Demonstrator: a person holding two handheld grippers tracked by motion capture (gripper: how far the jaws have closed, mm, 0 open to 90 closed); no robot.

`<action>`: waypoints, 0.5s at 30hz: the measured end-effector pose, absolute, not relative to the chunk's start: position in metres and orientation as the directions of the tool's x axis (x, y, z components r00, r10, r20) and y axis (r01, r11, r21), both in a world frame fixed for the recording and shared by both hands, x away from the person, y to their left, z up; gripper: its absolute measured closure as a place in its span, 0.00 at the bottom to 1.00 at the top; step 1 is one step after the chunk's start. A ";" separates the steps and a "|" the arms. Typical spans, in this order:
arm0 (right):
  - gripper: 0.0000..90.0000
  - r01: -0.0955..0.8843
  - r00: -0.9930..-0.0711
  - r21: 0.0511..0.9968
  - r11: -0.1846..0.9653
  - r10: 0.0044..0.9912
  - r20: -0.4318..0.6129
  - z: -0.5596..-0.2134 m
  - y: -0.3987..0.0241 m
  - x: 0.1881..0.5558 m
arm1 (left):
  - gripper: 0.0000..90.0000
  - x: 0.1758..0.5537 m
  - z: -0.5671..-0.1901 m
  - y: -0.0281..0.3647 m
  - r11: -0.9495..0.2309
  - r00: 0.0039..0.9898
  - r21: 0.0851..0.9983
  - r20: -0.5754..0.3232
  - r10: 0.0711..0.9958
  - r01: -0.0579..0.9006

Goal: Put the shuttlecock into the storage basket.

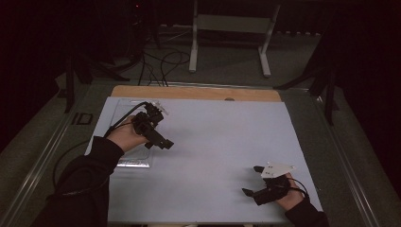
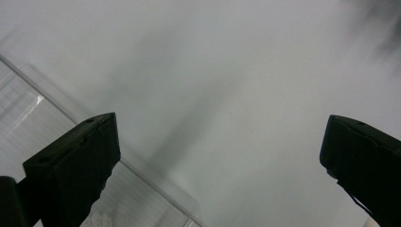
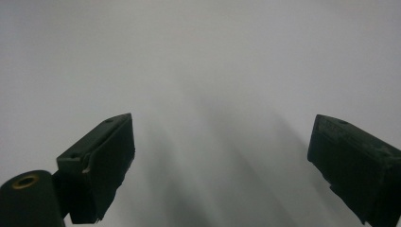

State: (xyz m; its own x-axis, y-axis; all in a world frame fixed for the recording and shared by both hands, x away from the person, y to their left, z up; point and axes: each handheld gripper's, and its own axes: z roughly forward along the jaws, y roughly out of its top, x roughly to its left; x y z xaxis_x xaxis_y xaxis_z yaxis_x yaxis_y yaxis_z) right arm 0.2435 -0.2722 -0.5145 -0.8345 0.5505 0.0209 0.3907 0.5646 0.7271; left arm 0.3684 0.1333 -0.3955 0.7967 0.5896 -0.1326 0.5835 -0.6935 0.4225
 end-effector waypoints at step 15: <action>0.09 0.388 -0.835 0.728 0.565 0.550 0.019 -0.514 -0.273 0.243 | 0.00 0.357 -0.401 0.107 -0.740 0.849 0.436 -0.124 0.513 0.512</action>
